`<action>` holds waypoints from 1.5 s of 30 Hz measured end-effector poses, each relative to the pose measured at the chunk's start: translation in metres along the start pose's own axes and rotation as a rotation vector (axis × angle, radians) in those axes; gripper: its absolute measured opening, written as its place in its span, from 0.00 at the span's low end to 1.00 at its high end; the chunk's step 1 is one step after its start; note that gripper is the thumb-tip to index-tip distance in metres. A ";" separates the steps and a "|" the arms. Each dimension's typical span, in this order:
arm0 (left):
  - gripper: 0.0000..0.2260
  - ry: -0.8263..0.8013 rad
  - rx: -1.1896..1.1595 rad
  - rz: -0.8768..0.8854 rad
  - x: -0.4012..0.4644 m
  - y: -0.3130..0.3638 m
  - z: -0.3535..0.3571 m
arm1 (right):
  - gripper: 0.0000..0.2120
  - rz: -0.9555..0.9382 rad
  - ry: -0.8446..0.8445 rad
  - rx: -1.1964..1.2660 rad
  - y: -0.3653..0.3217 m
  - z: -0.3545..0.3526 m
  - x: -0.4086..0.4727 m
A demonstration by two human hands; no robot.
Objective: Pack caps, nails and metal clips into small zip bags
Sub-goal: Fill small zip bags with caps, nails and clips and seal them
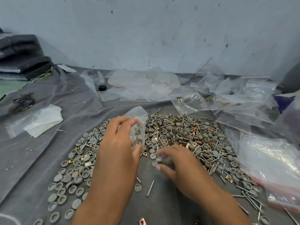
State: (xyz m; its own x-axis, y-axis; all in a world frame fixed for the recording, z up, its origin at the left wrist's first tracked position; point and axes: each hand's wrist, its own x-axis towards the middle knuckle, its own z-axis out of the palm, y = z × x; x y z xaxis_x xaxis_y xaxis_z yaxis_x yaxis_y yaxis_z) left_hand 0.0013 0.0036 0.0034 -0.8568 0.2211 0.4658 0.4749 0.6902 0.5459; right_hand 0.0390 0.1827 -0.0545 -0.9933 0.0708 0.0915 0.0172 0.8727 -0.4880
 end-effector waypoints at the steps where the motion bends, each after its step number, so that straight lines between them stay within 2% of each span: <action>1: 0.27 -0.012 0.012 0.010 0.000 -0.001 0.001 | 0.14 -0.002 -0.045 -0.039 0.002 0.007 -0.001; 3: 0.26 -0.043 0.020 0.039 -0.002 0.001 0.006 | 0.13 -0.010 -0.023 -0.082 0.001 0.013 0.000; 7: 0.23 -0.064 0.062 0.067 -0.005 0.003 0.012 | 0.05 -0.036 0.022 -0.144 -0.002 0.014 0.002; 9: 0.22 -0.066 0.045 0.063 -0.005 0.002 0.012 | 0.02 -0.054 0.074 -0.046 -0.003 0.009 0.001; 10: 0.22 -0.070 0.038 0.060 -0.004 0.001 0.012 | 0.01 -0.060 0.141 0.057 -0.005 0.003 0.001; 12: 0.22 -0.077 0.028 0.065 -0.004 0.002 0.012 | 0.04 -0.132 0.385 0.239 -0.013 -0.011 -0.001; 14: 0.22 -0.075 0.007 0.070 -0.004 0.003 0.013 | 0.06 -0.264 0.572 0.283 -0.022 -0.021 -0.004; 17: 0.22 -0.092 -0.026 0.064 -0.005 0.007 0.016 | 0.07 -0.394 0.611 0.229 -0.030 -0.019 -0.008; 21: 0.22 -0.074 -0.053 0.081 -0.008 0.011 0.019 | 0.09 -0.320 0.672 0.025 -0.030 -0.010 -0.004; 24: 0.26 -0.019 -0.045 0.059 -0.005 0.007 0.016 | 0.07 -0.183 0.828 0.116 -0.024 -0.018 0.002; 25: 0.27 -0.010 -0.038 0.048 -0.004 0.005 0.014 | 0.05 -0.130 0.806 0.138 -0.020 -0.021 0.004; 26: 0.27 -0.004 -0.040 0.039 -0.002 0.003 0.012 | 0.05 -0.081 0.702 0.135 -0.015 -0.020 0.006; 29: 0.27 0.000 -0.046 0.020 -0.001 0.001 0.009 | 0.11 0.004 0.248 0.031 -0.005 -0.001 0.007; 32: 0.27 0.003 0.001 0.027 -0.002 0.001 0.010 | 0.11 -0.004 0.131 -0.078 -0.003 0.019 0.006; 35: 0.26 -0.005 0.007 0.030 -0.003 0.000 0.010 | 0.07 -0.009 0.132 -0.083 -0.002 0.022 0.006; 38: 0.26 -0.043 0.026 0.021 -0.003 -0.002 0.010 | 0.06 -0.028 0.176 0.026 -0.001 0.016 0.007; 39: 0.26 -0.054 0.028 0.021 -0.003 -0.002 0.010 | 0.06 -0.051 0.230 0.104 -0.003 0.010 0.007; 41: 0.27 -0.062 0.003 0.021 -0.003 0.000 0.010 | 0.06 -0.184 0.449 0.239 -0.013 -0.005 0.006; 43: 0.28 -0.049 -0.048 0.030 -0.004 0.003 0.011 | 0.07 -0.400 0.668 0.247 -0.027 -0.012 0.003; 45: 0.28 -0.035 -0.075 0.062 -0.006 0.007 0.013 | 0.07 -0.536 0.744 0.200 -0.035 -0.009 -0.001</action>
State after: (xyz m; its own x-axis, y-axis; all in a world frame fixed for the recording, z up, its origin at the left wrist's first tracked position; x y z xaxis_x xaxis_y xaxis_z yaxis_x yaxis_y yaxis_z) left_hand 0.0070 0.0161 -0.0046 -0.8313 0.2863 0.4764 0.5395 0.6216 0.5680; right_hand 0.0404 0.1564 -0.0296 -0.5330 0.0343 0.8454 -0.5102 0.7840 -0.3535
